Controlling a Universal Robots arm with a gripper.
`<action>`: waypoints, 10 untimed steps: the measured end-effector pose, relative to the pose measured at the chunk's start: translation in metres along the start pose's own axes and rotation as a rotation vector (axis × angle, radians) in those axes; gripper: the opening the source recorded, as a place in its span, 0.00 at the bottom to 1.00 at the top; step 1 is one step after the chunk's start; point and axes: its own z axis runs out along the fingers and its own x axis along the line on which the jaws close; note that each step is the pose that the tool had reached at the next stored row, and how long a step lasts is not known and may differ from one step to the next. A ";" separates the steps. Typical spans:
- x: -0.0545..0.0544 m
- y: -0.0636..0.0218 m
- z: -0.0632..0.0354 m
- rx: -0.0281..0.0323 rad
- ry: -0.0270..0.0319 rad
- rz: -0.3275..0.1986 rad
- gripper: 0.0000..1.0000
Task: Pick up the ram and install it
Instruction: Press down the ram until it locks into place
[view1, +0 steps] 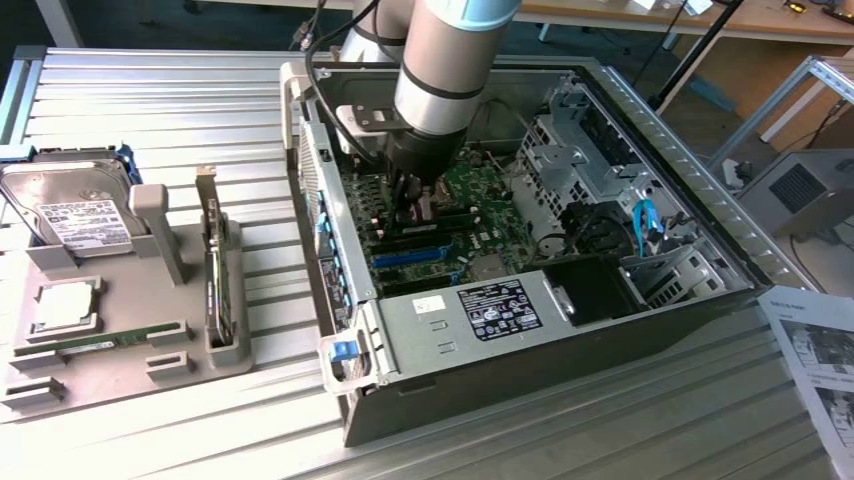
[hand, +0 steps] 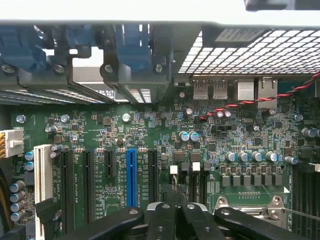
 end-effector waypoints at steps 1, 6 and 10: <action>0.000 0.0000 0.0002 0.0000 -0.0001 0.000 0.11; 0.000 0.0000 0.0002 0.0001 0.0000 0.000 0.11; 0.000 0.0000 -0.0041 0.0003 -0.0004 0.000 0.11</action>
